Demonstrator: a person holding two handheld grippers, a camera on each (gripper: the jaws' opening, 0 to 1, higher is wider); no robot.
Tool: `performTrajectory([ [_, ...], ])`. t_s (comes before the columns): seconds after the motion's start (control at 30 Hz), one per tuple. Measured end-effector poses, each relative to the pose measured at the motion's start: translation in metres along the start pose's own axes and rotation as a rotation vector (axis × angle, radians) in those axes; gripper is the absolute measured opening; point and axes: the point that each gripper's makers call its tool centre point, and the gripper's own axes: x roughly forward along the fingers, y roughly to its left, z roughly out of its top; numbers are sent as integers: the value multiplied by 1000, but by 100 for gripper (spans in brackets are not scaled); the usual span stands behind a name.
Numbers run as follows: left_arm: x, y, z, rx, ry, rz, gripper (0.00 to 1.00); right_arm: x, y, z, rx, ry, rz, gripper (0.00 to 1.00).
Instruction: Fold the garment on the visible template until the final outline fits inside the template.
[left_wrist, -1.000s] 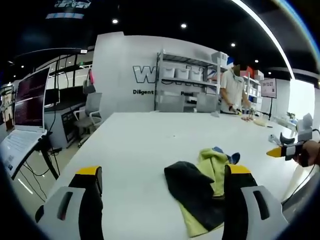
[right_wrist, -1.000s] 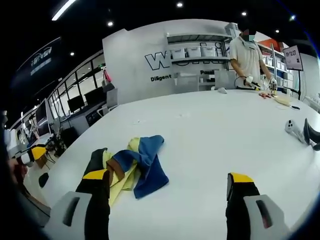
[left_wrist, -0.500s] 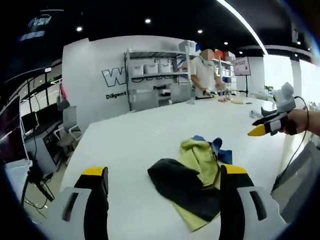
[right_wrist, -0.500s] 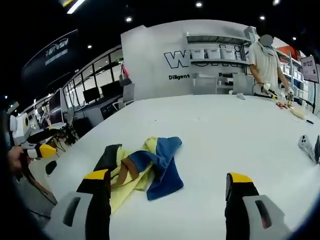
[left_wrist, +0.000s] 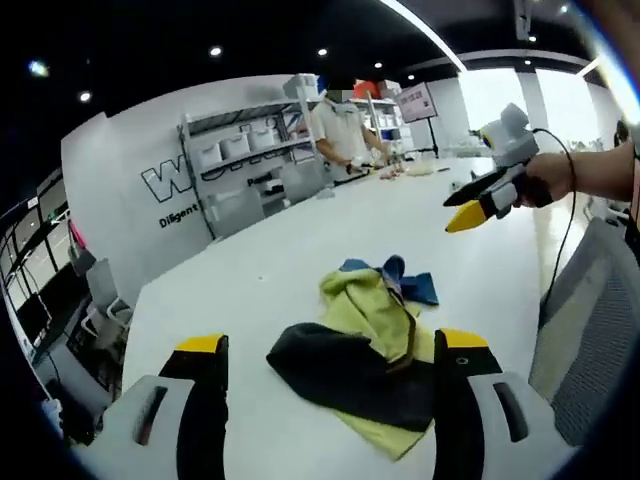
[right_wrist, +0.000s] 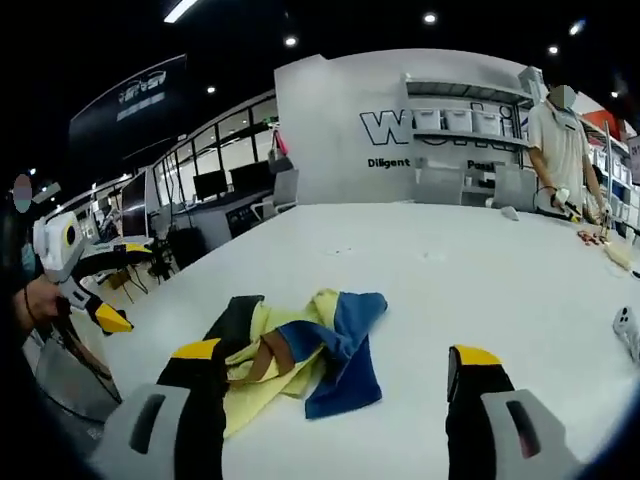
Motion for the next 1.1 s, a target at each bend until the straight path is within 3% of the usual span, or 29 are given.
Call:
performTrajectory([
  [0.27, 9, -8, -6, 105, 39, -61, 74, 10, 7, 6, -31, 8, 35, 91],
  [0.6, 26, -29, -15, 238, 74, -194, 59, 21, 11, 3, -88, 46, 81, 89],
  [0.87, 36, -40, -22, 367, 108, -271, 52, 31, 21, 2, -173, 83, 149, 86],
  [1.1, 45, -51, -33, 423, 130, -349, 43, 40, 26, 1, -246, 123, 211, 83],
])
